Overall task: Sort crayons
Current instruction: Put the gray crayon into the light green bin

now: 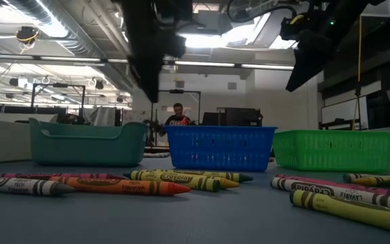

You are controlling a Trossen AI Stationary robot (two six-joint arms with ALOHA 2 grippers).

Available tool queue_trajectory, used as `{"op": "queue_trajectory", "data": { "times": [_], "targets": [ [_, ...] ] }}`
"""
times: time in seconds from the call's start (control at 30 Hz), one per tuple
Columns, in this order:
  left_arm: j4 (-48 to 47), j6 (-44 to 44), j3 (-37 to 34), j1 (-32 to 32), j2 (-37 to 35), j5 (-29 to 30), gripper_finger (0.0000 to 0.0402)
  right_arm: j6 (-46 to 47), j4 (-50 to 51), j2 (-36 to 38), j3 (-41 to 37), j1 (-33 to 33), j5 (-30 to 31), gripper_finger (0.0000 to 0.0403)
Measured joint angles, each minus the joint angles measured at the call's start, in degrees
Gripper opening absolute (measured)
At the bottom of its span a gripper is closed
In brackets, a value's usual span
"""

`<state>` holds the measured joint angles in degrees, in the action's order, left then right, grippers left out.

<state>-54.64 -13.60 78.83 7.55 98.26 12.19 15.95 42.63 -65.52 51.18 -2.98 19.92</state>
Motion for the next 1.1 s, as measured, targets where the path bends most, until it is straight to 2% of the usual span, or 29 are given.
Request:
{"op": "queue_trajectory", "data": {
  "times": [0.13, 0.27, 0.47, 0.67, 0.83, 1.1],
  "targets": [
    [7.04, 2.06, -3.18, 6.26, 0.00, -1.71, 0.0119, -0.01, 0.01, 0.01, 0.00, 0.00, 0.00, 0.0120],
    [8.70, 2.05, -7.06, 11.89, 0.00, -3.90, 0.0110, -0.01, 0.02, 0.01, 0.00, 0.00, -0.01, 0.0120],
    [13.57, 1.70, -14.55, 16.92, 0.00, -4.40, 0.0098, -0.01, 0.02, 0.00, 0.00, -0.04, 0.00, 0.0120],
    [21.83, 0.24, -20.40, 18.57, 0.00, -8.11, 0.0090, -0.02, 0.03, 0.01, 0.00, -0.04, -0.01, 0.0120],
    [27.50, 0.17, -23.61, 18.58, 0.00, -8.29, 0.0092, -0.02, 0.04, 0.01, -0.02, -0.04, -0.01, 0.0120],
    [29.35, -1.26, -26.97, 18.58, 0.00, -7.52, 0.0088, -0.01, 0.04, 0.00, -0.02, -0.02, 0.00, 0.0120]
  ]
}}
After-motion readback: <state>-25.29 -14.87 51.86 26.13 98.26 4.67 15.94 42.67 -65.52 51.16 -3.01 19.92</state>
